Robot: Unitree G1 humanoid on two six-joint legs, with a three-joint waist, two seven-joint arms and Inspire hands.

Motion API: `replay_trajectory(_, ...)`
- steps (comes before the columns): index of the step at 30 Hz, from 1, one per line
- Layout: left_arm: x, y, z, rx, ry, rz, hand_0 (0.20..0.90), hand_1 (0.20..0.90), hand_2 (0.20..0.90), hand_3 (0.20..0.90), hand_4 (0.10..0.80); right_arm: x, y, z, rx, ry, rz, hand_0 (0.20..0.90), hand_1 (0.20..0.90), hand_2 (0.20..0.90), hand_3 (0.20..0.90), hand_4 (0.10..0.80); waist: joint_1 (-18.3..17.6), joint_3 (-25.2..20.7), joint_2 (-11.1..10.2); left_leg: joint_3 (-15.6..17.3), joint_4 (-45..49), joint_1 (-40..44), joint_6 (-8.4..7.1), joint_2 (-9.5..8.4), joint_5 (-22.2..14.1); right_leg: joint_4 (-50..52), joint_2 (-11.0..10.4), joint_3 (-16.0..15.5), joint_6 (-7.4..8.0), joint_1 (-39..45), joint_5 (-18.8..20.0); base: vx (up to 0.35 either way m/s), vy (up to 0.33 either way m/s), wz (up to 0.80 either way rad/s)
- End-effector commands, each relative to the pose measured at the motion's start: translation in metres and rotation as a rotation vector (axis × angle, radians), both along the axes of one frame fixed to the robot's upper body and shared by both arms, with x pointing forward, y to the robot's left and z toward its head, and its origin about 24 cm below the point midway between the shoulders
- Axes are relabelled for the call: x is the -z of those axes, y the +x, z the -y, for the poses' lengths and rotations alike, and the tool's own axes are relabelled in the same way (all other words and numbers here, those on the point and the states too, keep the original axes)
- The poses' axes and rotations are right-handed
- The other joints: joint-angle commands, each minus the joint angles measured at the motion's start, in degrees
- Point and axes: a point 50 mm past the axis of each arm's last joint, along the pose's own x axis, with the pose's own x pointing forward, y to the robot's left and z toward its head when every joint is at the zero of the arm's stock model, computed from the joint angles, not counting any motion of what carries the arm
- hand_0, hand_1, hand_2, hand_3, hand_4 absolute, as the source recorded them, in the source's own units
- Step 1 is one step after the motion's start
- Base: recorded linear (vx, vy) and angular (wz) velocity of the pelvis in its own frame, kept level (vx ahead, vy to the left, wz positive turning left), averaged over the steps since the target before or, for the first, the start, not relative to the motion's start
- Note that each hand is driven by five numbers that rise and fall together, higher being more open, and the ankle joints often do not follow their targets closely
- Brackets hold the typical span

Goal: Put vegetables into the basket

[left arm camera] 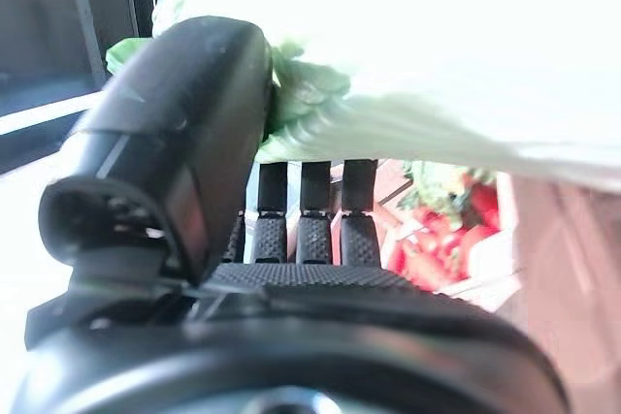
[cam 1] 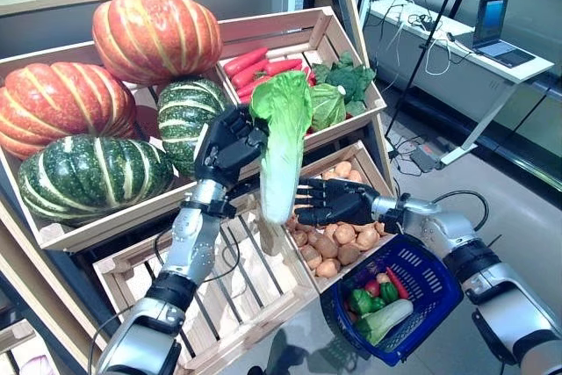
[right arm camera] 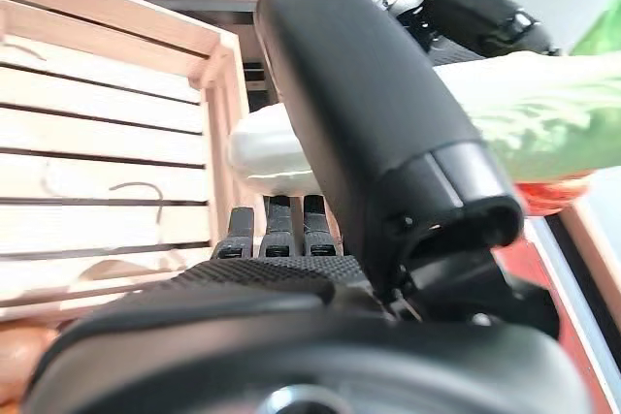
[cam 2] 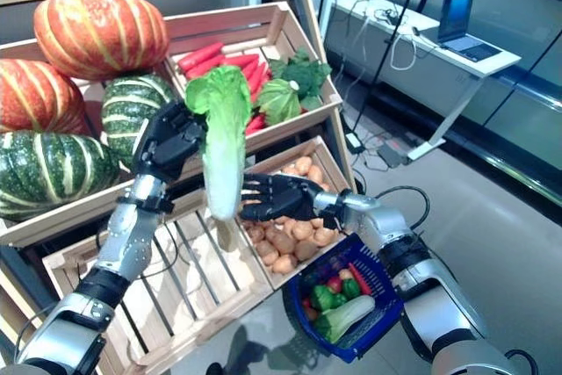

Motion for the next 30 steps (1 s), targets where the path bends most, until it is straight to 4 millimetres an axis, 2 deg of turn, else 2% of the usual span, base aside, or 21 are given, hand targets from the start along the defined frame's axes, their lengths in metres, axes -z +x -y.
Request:
replay_trajectory(1,-0.032,0.008,0.021,0.062,-0.094,0.148,0.3,0.3,0.3,0.3,0.4,-0.028,0.015,-0.019,-0.003,0.03,0.122,0.9,0.9,0.9,0.9,0.8,1.6,-7.7,1.2,0.2,0.1,2.4,-0.63,-0.39,-8.9,0.1,2.3,0.8,-2.88,-1.7,-2.0,0.011,-0.002,0.04)
replay_trajectory(5,-0.026,0.006,0.035,0.086,-0.158,0.131,0.3,0.3,0.3,0.3,0.4,-0.027,0.02,-0.03,0.088,0.063,0.088,0.9,0.9,0.9,0.9,0.8,2.0,-7.5,1.2,-0.3,0.1,2.8,-0.47,-0.53,-9.2,0.1,2.4,0.6,-3.01,-1.2,-2.0,0.005,-0.003,0.04)
replay_trajectory(10,-0.023,0.005,0.047,0.097,-0.202,0.119,0.3,0.3,0.3,0.3,0.4,-0.031,0.03,-0.034,0.244,0.149,0.057,0.9,0.9,0.9,0.9,0.8,2.3,-7.4,1.5,-0.9,0.1,3.2,-0.31,-0.6,-9.5,0.1,2.5,0.8,-3.19,-0.9,-2.2,-0.006,0.0,0.05)
replay_trajectory(18,-0.01,0.0,0.059,0.135,-0.268,0.063,0.3,0.3,0.3,0.3,0.4,-0.036,0.028,-0.056,0.277,0.369,-0.012,0.9,0.9,0.9,0.9,0.8,2.9,-7.3,2.0,-1.5,0.1,3.6,-0.13,-0.59,-9.9,0.1,2.6,0.6,-3.42,-0.5,-2.3,-0.005,0.001,0.03)
replay_trajectory(23,0.001,-0.004,0.067,0.178,-0.281,0.028,0.3,0.3,0.3,0.3,0.4,-0.04,0.032,-0.056,0.312,0.39,-0.019,0.9,0.9,0.9,0.9,0.8,3.5,-7.6,2.0,-2.0,0.1,3.7,-0.02,-0.72,-10.0,0.1,2.5,0.3,-3.52,-0.3,-2.4,-0.009,-0.001,0.07)
replay_trajectory(24,0.002,-0.004,0.069,0.192,-0.281,0.021,0.3,0.3,0.3,0.3,0.4,-0.041,0.034,-0.054,0.332,0.397,-0.015,0.387,0.387,0.387,0.387,0.458,3.6,-7.7,2.0,-2.2,0.1,3.7,-0.01,-0.72,-10.0,0.1,2.5,0.2,-3.54,-0.2,-2.4,0.0,0.0,0.0)
replay_trajectory(25,0.003,-0.005,0.071,0.203,-0.282,0.015,0.3,0.3,0.3,0.3,0.4,-0.042,0.037,-0.051,0.349,0.402,-0.01,0.3,0.3,0.3,0.3,0.4,3.7,-7.9,2.0,-2.2,0.1,3.8,-0.02,-0.73,-10.0,0.1,2.5,0.2,-3.54,-0.2,-2.4,0.0,0.0,0.0)
replay_trajectory(30,0.005,-0.007,0.075,0.243,-0.265,0.005,0.3,0.3,0.3,0.3,0.4,-0.049,0.043,-0.041,0.401,0.409,0.018,0.3,0.3,0.3,0.3,0.4,3.9,-8.1,2.1,-2.5,0.1,3.7,-0.03,-0.73,-10.1,0.1,2.6,0.3,-3.53,-0.3,-2.4,-0.006,0.0,0.02)
